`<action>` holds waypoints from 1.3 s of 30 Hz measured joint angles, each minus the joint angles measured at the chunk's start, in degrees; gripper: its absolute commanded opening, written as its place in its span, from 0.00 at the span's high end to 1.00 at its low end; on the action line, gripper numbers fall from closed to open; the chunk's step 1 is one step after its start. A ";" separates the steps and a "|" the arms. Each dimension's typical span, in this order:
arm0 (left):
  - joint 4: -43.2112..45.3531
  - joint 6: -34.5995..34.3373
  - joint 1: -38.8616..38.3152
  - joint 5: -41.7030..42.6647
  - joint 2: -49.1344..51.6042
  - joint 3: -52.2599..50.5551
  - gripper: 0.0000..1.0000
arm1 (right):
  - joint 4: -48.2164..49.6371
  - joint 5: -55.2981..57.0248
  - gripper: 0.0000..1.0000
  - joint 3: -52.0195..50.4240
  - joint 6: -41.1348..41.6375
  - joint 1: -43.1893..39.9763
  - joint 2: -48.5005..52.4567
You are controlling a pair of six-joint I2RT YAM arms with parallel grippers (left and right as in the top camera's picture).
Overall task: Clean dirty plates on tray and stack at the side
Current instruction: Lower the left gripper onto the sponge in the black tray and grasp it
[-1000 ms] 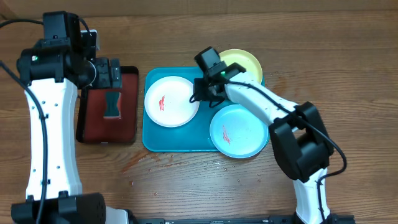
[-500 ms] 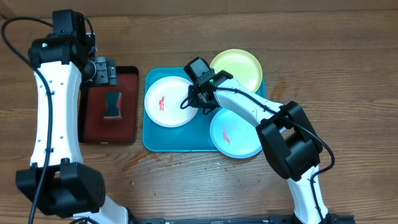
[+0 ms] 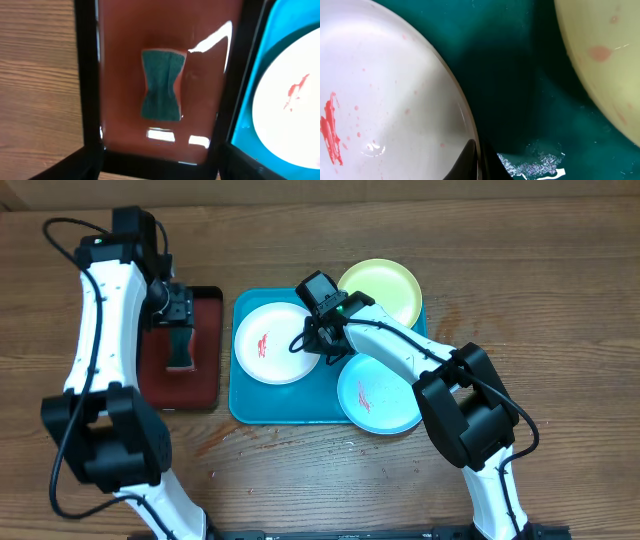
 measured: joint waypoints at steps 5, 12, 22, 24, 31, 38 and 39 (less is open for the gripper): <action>0.04 2.67 0.02 0.20 4.81 0.00 0.44 | -0.15 0.00 0.96 0.04 0.20 -0.02 0.00; 0.66 5.79 0.46 0.17 13.57 0.00 0.65 | -0.13 0.00 0.96 0.04 0.22 -0.02 0.00; 2.12 6.40 2.64 0.63 17.11 0.00 0.75 | -0.02 0.02 0.96 0.04 0.17 0.00 0.00; 2.75 6.40 2.95 1.25 17.11 0.00 0.75 | 0.00 0.00 0.96 0.02 0.22 0.00 0.00; 5.20 6.21 3.02 3.82 17.11 0.00 0.96 | 0.04 0.00 0.96 0.04 0.17 -0.02 0.00; 5.38 6.19 3.02 4.46 17.11 0.00 0.96 | 0.00 0.00 0.96 0.04 0.20 -0.02 0.00; 5.07 6.10 2.99 4.59 17.11 0.15 0.96 | -0.04 0.00 0.96 0.04 0.17 -0.02 0.00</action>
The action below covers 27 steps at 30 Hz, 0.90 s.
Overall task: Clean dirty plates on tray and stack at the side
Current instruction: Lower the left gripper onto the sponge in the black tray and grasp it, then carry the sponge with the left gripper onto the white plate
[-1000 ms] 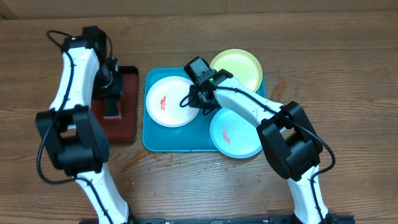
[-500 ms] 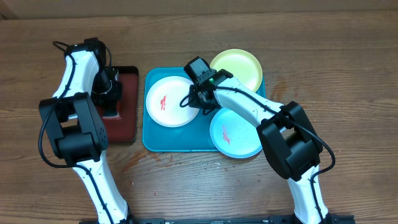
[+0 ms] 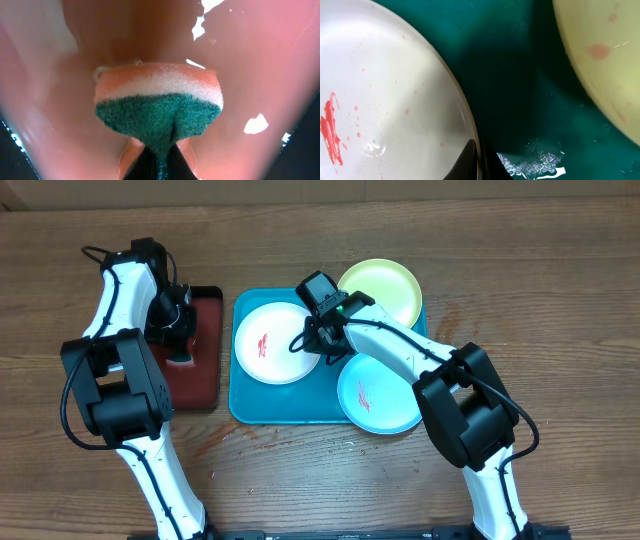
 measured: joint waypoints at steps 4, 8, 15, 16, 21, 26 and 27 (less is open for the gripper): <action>-1.95 -0.11 -0.04 1.99 -0.39 1.16 0.96 | 0.00 -0.17 0.96 -0.02 0.02 0.00 0.00; -2.54 -0.11 -0.04 7.17 -3.76 2.10 0.96 | 0.00 -0.81 0.96 0.00 0.00 -0.09 0.00; -2.78 -0.79 -2.95 15.67 -13.75 4.37 0.96 | -0.09 -2.01 0.96 0.00 0.00 -0.24 0.00; -2.75 -0.98 -3.91 16.26 -14.19 4.52 0.96 | -0.09 -2.45 0.96 0.00 0.04 -0.33 0.00; -0.50 -2.62 -10.36 17.51 -13.25 3.78 0.96 | -0.31 -4.48 0.96 -0.02 0.00 -1.03 0.00; 2.51 -9.40 -16.96 12.02 -11.13 2.29 0.96 | -0.55 -5.29 0.96 -0.02 0.00 -1.18 0.00; 2.49 -10.51 -17.92 10.73 -10.75 2.08 0.96 | -0.68 -5.35 0.96 -0.02 0.02 -1.18 0.00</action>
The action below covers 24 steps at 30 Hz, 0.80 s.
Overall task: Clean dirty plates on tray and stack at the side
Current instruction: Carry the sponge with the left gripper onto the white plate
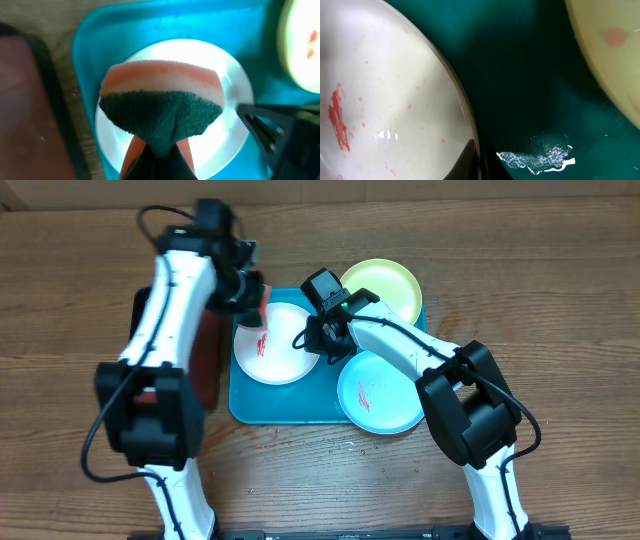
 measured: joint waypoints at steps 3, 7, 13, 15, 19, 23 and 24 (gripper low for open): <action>-0.09 -3.28 -2.71 -4.48 1.40 -0.44 0.96 | -0.07 -0.09 0.96 0.00 0.00 0.00 0.00; -0.02 -6.97 -3.89 -9.29 3.13 -0.68 0.96 | -0.07 -0.17 0.96 0.00 0.02 0.00 0.00; 0.15 -8.79 -3.89 -11.30 6.23 -0.76 0.96 | -0.11 -0.39 0.96 0.00 0.00 -0.04 0.00; 0.15 -8.63 -3.89 -10.91 7.41 -0.76 0.96 | -0.13 -0.39 0.96 0.00 0.00 -0.04 0.00; 0.02 -7.26 -4.61 -10.12 9.42 -0.85 0.96 | -0.15 -0.39 0.96 0.00 0.00 -0.04 0.00; -0.20 -6.60 -5.51 -9.86 10.67 -0.87 0.96 | -0.22 -0.39 0.96 0.00 0.00 -0.04 0.00; -0.35 -6.34 -5.51 -9.86 10.84 -0.87 0.96 | -0.31 -0.39 0.96 0.00 -0.02 -0.04 0.00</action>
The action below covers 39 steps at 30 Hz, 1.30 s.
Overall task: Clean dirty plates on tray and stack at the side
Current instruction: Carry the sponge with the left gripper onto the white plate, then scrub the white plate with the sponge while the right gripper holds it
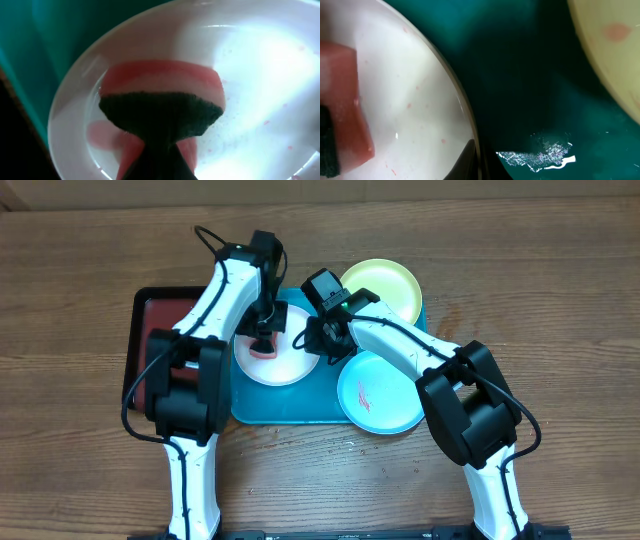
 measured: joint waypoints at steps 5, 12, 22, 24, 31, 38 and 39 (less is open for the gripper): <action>-1.36 1.22 0.02 0.33 0.04 0.00 0.96 | -0.31 -0.07 0.96 0.00 0.00 0.00 0.00; -7.45 12.72 0.04 8.17 0.17 -0.15 0.96 | -0.28 -0.07 0.96 0.00 0.00 0.00 0.00; -1.64 17.16 0.09 13.66 0.76 -0.46 0.96 | -0.24 -0.04 0.96 0.00 0.04 0.00 0.00; 0.98 11.96 0.15 10.21 0.76 -0.46 0.96 | 0.00 -0.04 0.96 0.00 0.22 0.00 0.00; 1.97 -2.10 0.11 -4.17 0.72 -0.42 0.96 | 0.31 -0.04 0.96 0.00 0.26 0.00 0.02; -5.92 -4.26 0.17 -10.23 0.74 -0.44 0.96 | 0.37 -0.13 0.96 0.00 0.26 0.00 0.02; -6.47 -3.19 0.17 -9.51 0.74 -0.44 0.96 | 0.33 -0.11 0.96 0.00 0.24 0.00 0.02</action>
